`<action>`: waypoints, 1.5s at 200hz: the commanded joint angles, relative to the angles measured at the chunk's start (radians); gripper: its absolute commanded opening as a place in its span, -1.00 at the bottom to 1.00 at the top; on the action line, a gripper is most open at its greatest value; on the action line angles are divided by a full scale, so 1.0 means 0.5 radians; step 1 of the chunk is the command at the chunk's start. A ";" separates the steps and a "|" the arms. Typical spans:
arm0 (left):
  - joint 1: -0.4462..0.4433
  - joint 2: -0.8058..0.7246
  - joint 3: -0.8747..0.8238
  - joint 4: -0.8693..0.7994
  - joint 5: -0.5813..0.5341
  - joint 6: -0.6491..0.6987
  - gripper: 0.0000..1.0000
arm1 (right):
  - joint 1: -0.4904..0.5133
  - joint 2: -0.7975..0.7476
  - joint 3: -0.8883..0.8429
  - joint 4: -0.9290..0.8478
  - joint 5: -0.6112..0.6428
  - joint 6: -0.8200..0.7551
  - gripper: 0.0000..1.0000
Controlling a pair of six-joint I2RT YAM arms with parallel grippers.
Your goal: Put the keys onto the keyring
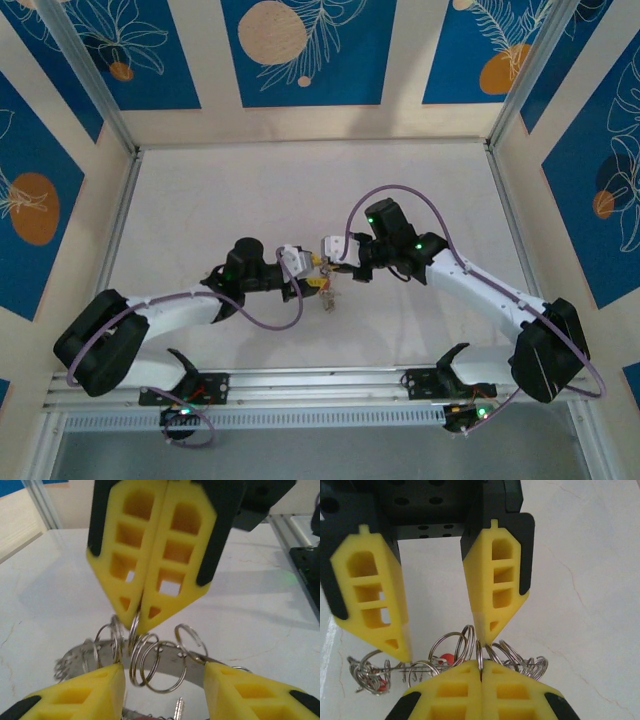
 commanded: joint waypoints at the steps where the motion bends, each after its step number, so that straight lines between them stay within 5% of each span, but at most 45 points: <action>1: 0.017 -0.001 0.064 0.070 0.216 -0.005 -0.11 | 0.021 0.023 0.038 0.044 -0.029 0.042 -1.00; 67: -0.049 -0.182 -0.036 -0.127 0.248 0.101 -0.24 | 0.021 0.083 0.083 0.043 0.054 0.095 -1.00; 146: -0.105 -0.344 -0.210 -0.227 -0.083 0.084 -0.25 | 0.006 0.128 0.132 0.051 0.100 0.146 -1.00; 209: -0.104 -0.278 -0.188 -0.178 0.047 0.089 -0.21 | 0.006 0.136 0.137 0.075 0.075 0.172 -1.00; 246: -0.076 -0.303 -0.231 -0.096 -0.198 -0.019 -0.16 | 0.007 0.130 0.135 0.071 0.053 0.160 -1.00; 300: -0.028 -0.078 -0.078 0.012 -0.166 -0.141 -0.06 | 0.031 0.132 0.119 0.099 0.001 0.138 -1.00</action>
